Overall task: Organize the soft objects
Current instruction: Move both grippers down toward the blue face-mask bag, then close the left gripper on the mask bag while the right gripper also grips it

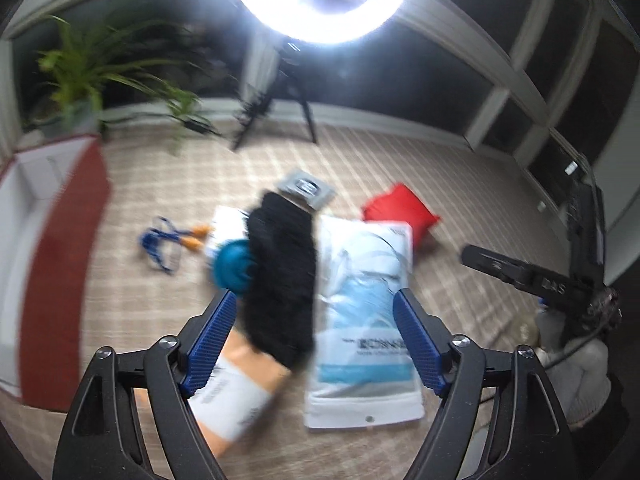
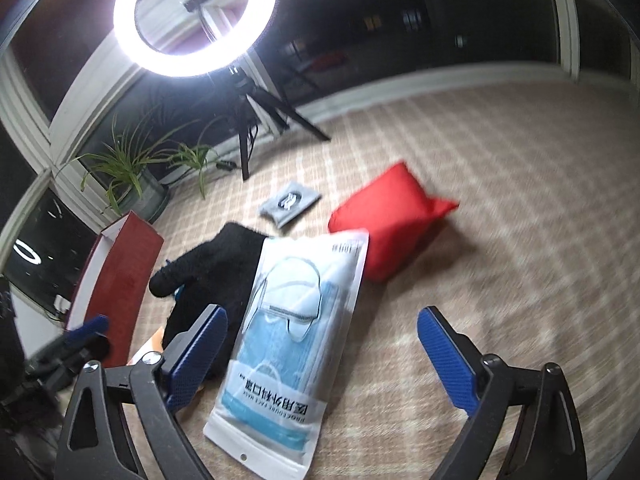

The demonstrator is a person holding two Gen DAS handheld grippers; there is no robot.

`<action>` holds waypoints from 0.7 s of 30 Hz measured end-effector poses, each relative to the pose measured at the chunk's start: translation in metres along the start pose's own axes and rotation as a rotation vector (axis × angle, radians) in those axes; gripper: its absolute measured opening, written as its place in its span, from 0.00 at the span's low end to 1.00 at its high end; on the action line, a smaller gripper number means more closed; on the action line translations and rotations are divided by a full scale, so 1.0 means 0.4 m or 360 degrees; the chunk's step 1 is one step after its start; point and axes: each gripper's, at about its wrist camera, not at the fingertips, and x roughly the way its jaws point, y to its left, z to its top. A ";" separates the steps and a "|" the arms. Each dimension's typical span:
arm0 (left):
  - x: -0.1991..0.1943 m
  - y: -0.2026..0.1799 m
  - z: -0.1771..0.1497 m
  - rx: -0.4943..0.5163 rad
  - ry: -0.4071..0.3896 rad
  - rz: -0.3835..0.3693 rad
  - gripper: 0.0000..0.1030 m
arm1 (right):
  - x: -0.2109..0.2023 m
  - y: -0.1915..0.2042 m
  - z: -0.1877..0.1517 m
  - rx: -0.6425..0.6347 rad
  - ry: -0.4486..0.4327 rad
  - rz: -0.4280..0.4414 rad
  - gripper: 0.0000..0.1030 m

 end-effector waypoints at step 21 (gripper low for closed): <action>0.203 -0.031 -0.078 0.0045 0.0458 -0.0247 0.59 | 0.165 -0.069 -0.085 0.0251 0.0376 0.0243 0.70</action>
